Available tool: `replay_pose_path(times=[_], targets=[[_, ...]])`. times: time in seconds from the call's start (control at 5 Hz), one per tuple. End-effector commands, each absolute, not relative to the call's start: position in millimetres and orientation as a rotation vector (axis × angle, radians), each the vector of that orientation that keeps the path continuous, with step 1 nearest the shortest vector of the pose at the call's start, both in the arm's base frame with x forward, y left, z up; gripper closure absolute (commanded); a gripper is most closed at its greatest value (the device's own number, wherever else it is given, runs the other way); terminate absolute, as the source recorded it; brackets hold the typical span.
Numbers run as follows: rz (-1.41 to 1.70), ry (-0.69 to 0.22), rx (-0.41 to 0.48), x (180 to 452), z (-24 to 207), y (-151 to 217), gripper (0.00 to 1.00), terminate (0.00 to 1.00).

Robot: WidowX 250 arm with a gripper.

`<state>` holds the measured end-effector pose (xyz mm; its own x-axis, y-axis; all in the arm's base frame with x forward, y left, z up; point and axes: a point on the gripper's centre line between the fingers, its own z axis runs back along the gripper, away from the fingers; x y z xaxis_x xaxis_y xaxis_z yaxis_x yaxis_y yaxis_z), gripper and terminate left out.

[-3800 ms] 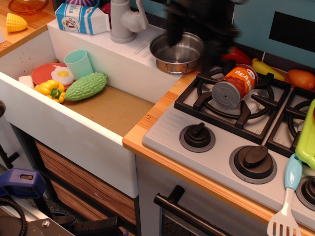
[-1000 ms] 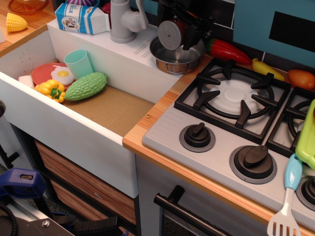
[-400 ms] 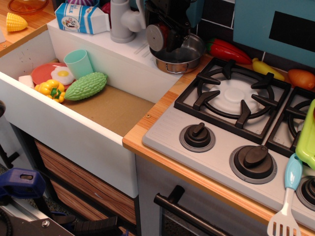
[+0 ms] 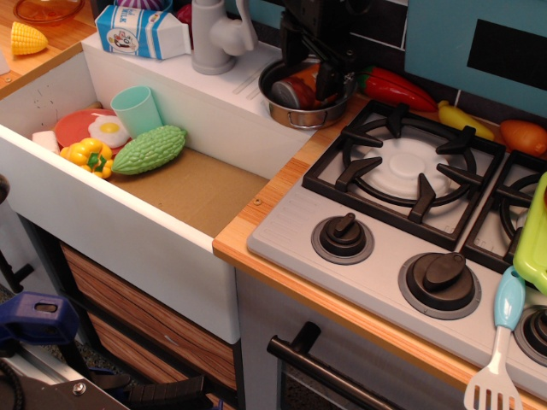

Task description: Put can in pot

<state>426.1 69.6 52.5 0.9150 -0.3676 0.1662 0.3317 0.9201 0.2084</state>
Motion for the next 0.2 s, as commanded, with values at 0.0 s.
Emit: replay_pose_path(times=[0.0], targets=[[-0.351,-0.268,0.201,434.5,76.4,75.2,0.00,1.00]])
